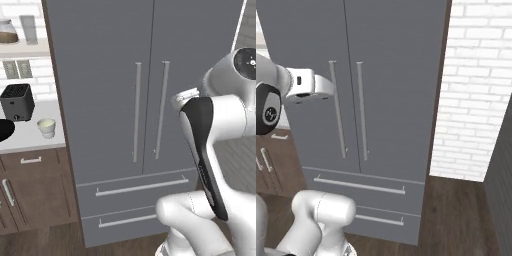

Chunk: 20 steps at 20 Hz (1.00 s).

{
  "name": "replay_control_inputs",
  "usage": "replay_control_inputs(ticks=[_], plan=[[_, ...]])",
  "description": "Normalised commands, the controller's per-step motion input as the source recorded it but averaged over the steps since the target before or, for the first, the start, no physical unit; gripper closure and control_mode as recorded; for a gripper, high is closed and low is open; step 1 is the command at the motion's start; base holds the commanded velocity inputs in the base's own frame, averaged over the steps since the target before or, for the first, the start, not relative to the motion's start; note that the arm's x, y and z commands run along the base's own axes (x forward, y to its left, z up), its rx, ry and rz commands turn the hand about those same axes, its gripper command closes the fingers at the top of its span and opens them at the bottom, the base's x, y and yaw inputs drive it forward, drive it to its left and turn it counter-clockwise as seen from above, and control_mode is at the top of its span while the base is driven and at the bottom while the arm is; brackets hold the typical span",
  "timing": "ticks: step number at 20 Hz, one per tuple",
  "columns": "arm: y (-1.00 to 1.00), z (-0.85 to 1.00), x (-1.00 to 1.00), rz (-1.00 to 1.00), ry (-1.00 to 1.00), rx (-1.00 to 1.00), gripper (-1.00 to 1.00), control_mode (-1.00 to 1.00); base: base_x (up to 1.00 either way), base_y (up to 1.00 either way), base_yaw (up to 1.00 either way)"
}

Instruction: Grab a lemon wedge from the fridge and one ice cube from the ice bowl, and put them in the glass of lemonade.

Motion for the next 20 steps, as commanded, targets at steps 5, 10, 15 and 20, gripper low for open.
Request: replay_control_inputs(ticks=[5, 10, 15, 20], plan=[[-0.14, -0.07, 0.92, -0.12, -0.02, 0.01, -1.0, -1.0, 0.0, 0.0, 0.0], [-0.48, -0.37, 1.0, -0.23, 0.1, 0.28, -1.0, -1.0, 0.0, 0.0, 0.0], [-0.39, -0.43, 1.0, -0.08, 0.25, 0.31, -1.0, -1.0, 0.0, 0.0, 0.0], [-0.03, -0.73, 0.85, 0.03, 0.25, 0.16, -1.0, -1.0, 0.0, 0.0, 0.0]])
